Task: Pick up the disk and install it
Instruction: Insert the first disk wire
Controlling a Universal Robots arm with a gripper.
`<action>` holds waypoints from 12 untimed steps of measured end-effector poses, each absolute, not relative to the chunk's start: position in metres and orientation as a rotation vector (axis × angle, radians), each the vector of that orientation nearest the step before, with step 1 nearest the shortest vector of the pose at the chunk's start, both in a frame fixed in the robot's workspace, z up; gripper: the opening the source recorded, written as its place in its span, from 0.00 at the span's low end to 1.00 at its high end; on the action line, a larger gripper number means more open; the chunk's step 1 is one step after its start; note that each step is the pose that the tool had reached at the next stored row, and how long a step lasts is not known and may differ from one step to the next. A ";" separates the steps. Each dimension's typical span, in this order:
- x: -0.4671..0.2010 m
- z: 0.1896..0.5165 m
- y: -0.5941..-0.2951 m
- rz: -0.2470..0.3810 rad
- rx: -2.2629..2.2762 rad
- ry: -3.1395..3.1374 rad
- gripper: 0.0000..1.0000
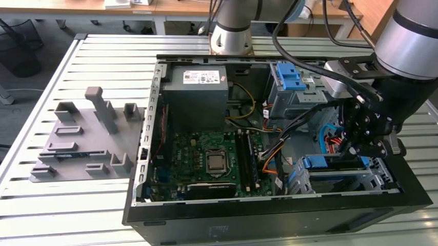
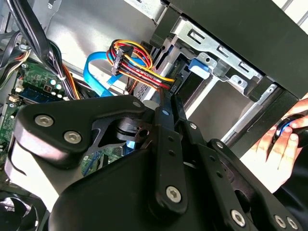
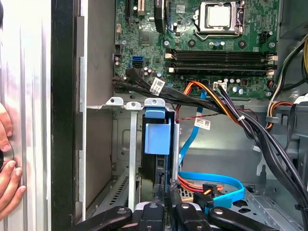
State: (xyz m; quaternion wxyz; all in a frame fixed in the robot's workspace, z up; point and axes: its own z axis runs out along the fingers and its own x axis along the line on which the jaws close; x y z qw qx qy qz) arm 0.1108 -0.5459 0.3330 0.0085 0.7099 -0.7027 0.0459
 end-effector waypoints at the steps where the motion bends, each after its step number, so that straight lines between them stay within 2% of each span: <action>1: 0.111 0.333 -0.546 0.143 2.218 -2.196 0.16; 12: 0.111 0.331 -0.546 0.143 2.215 -2.199 0.16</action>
